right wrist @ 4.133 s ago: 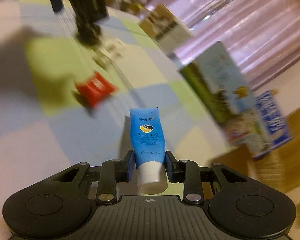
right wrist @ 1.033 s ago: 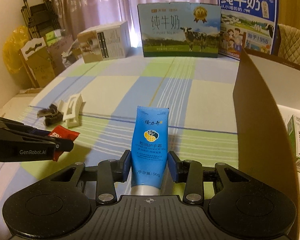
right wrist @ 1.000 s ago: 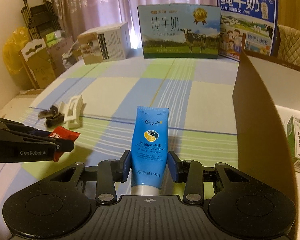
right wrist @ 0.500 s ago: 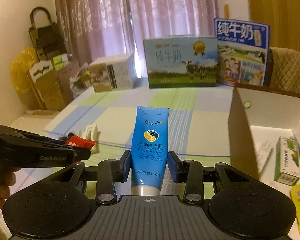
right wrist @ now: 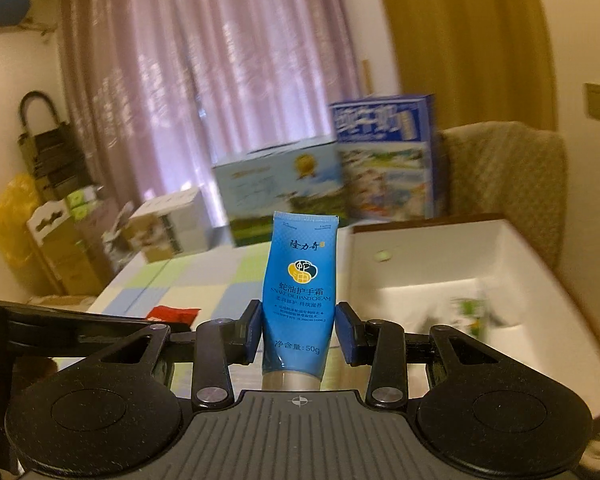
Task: Organize objects
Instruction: 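Carry the blue tube and red packet with both tools over the brown box, then open both tools to drop the red packet and blue tube into the box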
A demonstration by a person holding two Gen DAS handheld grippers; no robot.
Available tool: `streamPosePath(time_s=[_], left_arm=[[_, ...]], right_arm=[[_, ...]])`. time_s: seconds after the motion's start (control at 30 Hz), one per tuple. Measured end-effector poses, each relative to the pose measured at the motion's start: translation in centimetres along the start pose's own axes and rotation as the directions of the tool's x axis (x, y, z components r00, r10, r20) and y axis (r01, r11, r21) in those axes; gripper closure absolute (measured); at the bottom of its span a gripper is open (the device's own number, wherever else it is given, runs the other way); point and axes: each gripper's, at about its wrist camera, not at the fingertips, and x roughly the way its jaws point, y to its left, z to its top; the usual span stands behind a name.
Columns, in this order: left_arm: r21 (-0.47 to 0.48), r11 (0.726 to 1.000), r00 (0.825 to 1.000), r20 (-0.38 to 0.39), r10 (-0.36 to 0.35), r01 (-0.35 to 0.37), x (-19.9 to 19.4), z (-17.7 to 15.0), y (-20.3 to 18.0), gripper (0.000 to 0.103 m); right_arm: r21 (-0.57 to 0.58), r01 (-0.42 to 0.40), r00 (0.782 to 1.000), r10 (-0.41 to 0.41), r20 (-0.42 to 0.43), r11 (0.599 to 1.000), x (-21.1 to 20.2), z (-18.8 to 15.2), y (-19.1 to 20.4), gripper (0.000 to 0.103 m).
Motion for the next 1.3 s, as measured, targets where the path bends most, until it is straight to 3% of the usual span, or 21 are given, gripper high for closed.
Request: streamPosePath(time_s=[0.33, 0.7, 0.93, 1.3], left_arm=[[0.087, 0.990, 0.994, -0.033, -0.108, 0.111, 1.9, 0.9, -7.8, 0.078], [0.176, 0.974, 0.984, -0.128, -0.122, 0.144, 7.3, 0.7, -14.0, 0.078], [0.220, 0.967, 0.981, -0.166, -0.097, 0.133, 10.7, 1.1, -16.3, 0.078], [0.229, 0.964, 0.979, -0.182, -0.095, 0.136, 14.5, 1.4, -17.2, 0.077]], right_arm=[[0.007, 0.137, 0.990, -0.137, -0.022, 0.990, -3.3, 0.8, -8.3, 0.067], [-0.046, 0.223, 0.957, -0.228, -0.180, 0.974, -0.6, -0.7, -15.2, 0.067], [-0.124, 0.231, 0.939, -0.255, -0.233, 0.965, 2.4, -1.3, -16.3, 0.067], [-0.159, 0.222, 0.936, -0.256, -0.242, 0.962, 4.8, -0.9, -16.8, 0.067]])
